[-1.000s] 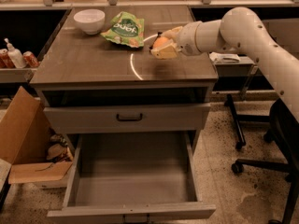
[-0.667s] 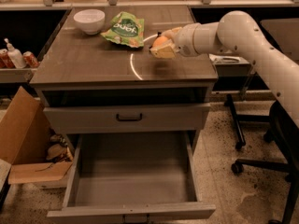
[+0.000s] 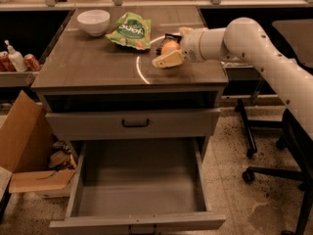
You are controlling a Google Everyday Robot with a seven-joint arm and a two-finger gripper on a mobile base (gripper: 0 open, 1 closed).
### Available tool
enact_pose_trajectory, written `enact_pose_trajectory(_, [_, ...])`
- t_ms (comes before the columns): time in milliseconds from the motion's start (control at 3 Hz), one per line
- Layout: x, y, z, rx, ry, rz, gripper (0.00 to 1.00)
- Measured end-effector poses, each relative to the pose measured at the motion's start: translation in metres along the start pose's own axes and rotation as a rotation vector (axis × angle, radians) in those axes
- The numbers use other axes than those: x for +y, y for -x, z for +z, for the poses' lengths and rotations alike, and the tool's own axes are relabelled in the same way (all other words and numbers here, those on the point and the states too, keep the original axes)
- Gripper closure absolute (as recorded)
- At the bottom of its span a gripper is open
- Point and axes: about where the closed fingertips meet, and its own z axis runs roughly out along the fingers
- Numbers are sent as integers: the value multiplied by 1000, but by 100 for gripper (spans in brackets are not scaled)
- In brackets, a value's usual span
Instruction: Pick orange from middle drawer and place on counter
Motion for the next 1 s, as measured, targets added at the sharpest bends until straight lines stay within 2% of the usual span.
enact_pose_trajectory(333, [-3,-1,-11,-2,-25,2,0])
enact_pose_trajectory(667, [-8,2,-44,-2,-91,-5,0])
enact_pose_trajectory(1000, [-11,3,-92,9,-181,-7,0])
